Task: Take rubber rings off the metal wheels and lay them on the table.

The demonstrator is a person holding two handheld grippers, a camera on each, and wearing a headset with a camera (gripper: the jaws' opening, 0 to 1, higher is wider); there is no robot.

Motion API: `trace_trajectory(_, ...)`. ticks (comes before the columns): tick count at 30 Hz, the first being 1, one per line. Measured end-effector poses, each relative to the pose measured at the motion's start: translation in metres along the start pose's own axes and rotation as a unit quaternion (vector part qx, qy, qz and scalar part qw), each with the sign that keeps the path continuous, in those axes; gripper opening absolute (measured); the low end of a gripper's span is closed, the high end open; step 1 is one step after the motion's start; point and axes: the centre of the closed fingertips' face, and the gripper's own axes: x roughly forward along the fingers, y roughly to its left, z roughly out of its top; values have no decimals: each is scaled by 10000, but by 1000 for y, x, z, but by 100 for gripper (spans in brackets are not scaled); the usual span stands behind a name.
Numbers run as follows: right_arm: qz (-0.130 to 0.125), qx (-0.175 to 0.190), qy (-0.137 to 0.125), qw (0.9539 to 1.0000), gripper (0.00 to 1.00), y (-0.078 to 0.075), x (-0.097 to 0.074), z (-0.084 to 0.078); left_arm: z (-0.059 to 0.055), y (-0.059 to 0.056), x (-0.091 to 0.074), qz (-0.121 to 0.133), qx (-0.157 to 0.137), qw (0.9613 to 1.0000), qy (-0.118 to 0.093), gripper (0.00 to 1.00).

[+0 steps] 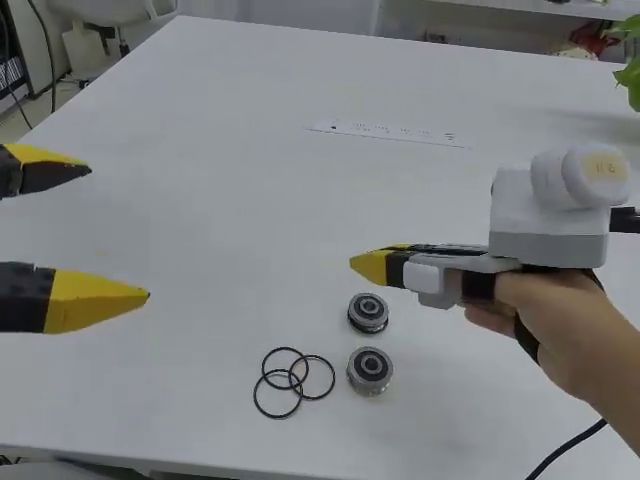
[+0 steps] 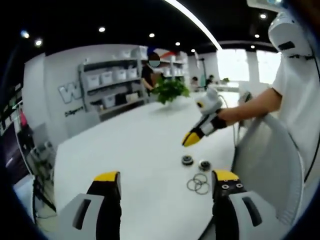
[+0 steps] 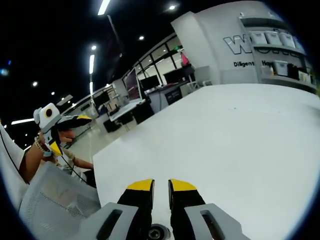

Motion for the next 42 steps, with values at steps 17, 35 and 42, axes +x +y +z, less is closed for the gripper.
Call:
trace_trajectory(17,-607,256,138,9977,8,-43,-13,-16,89,-8,61,-736,838,9919,-611,71)
trace_trajectory(35,-808,589,284,9946,8,-61,-17,-36,74,-50,157,-1498,1061,9824,-353,65)
trace_trajectory(42,-724,414,527,9951,7,-57,-12,-46,67,-54,179,-1615,869,9821,-421,62)
